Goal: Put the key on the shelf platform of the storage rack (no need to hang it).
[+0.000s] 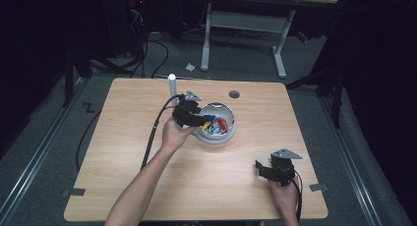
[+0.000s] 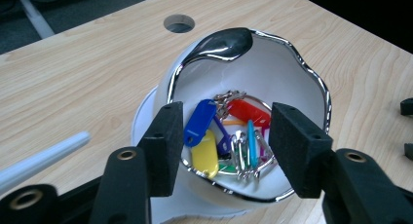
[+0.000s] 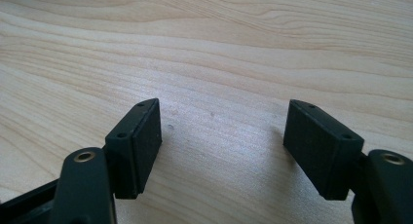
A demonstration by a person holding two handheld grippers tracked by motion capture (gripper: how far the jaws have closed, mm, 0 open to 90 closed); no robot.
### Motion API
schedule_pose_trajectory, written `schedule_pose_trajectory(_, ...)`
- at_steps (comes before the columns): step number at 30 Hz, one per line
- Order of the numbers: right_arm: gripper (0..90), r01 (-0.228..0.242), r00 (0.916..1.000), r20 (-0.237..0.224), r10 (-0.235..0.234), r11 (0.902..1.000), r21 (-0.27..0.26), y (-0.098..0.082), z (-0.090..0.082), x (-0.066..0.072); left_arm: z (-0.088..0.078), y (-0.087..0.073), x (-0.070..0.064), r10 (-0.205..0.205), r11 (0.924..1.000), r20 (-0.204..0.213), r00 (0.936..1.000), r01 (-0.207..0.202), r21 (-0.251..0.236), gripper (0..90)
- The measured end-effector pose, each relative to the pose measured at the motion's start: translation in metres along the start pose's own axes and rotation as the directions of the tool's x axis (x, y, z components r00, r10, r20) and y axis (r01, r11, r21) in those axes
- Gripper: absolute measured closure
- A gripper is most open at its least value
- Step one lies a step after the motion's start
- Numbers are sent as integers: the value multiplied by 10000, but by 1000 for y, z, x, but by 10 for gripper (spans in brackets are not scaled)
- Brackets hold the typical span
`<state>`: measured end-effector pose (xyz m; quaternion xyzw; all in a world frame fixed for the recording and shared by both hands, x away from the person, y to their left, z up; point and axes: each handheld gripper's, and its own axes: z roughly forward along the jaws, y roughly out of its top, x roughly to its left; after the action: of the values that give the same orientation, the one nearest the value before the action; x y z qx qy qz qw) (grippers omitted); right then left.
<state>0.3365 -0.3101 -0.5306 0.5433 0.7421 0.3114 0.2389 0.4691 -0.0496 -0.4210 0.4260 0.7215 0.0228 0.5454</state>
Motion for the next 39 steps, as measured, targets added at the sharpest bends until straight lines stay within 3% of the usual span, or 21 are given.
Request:
schedule_pose_trajectory(21, 303, -6, 10000, 3, 6, 10000, 0, 0, 0, 0, -35, 21, 7, 22, 9999, 88, 10000, -21, -168, 407)
schedule_pose_trajectory(37, 303, -8, 10000, 4, 8, 10000, 0, 0, 0, 0, -56, 25, 12, 178, 9993, 232, 9996, -171, -319, 398)
schedule_pose_trajectory(39, 303, -6, 10000, 5, 6, 10000, -2, 0, 0, 0, -59, 26, 14, 54, 9993, 209, 9998, -46, -361, 398)
